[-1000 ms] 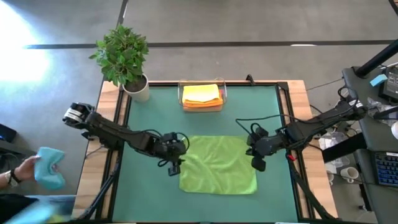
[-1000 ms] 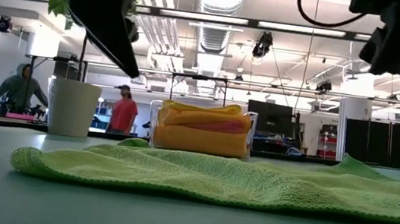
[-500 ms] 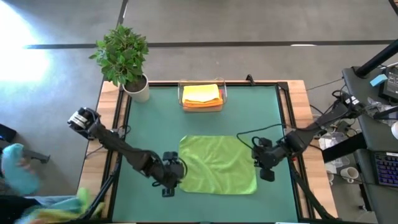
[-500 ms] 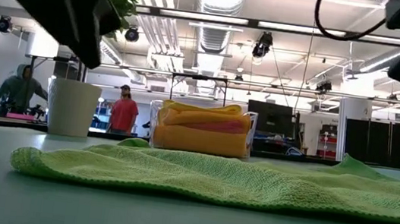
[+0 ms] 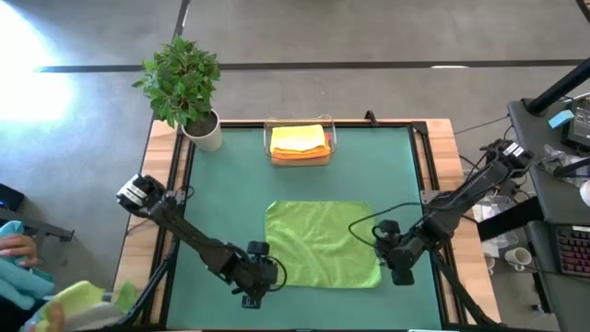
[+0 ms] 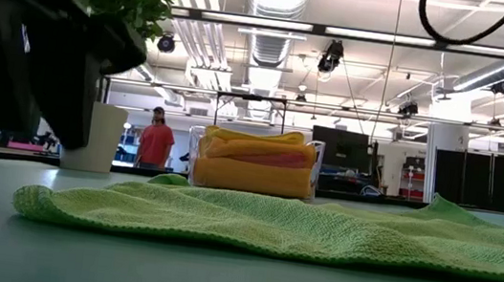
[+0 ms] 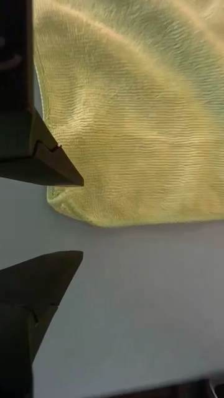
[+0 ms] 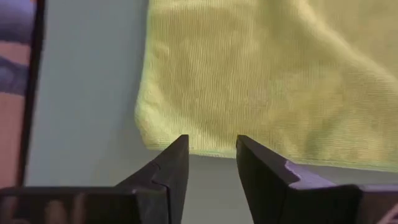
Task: Fold microfiber towels
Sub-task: Fold the green microfiber cloth
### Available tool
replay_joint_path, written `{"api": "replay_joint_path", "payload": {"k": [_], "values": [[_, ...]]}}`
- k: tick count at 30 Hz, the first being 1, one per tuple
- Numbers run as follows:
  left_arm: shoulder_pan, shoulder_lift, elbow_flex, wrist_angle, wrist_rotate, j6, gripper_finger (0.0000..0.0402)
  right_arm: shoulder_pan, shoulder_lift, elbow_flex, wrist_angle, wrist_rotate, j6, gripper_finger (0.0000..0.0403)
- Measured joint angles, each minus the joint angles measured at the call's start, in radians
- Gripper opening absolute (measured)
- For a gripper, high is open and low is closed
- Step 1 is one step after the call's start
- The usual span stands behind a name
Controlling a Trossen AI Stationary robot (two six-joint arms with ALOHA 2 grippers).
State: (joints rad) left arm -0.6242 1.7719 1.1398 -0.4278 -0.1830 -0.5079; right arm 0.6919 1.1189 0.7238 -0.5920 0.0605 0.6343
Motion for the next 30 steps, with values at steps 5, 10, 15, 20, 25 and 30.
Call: {"api": "replay_joint_path", "payload": {"k": [5,10,15,20,25,30], "values": [[0.001,0.052,0.0,0.028,0.0,0.003,0.0164,0.004,0.084,0.003,0.009,0.012,-0.006,0.0127],[0.003,0.086,0.0,0.056,0.002,0.014,0.0164,0.004,0.145,0.003,0.012,0.011,-0.01,0.0121],[0.007,0.09,0.0,0.03,0.015,-0.01,0.0164,0.004,0.16,0.003,0.033,0.011,-0.016,0.0112],[0.009,0.092,0.0,-0.027,0.014,-0.01,0.0134,0.004,0.159,0.003,0.034,0.011,-0.018,0.0105],[0.01,0.092,0.005,-0.029,0.013,-0.01,0.0075,0.004,0.159,-0.001,0.071,0.01,-0.032,0.0098],[0.009,0.092,0.01,-0.027,0.022,-0.011,0.0015,0.012,0.16,-0.014,0.165,-0.065,-0.057,0.0095]]}}
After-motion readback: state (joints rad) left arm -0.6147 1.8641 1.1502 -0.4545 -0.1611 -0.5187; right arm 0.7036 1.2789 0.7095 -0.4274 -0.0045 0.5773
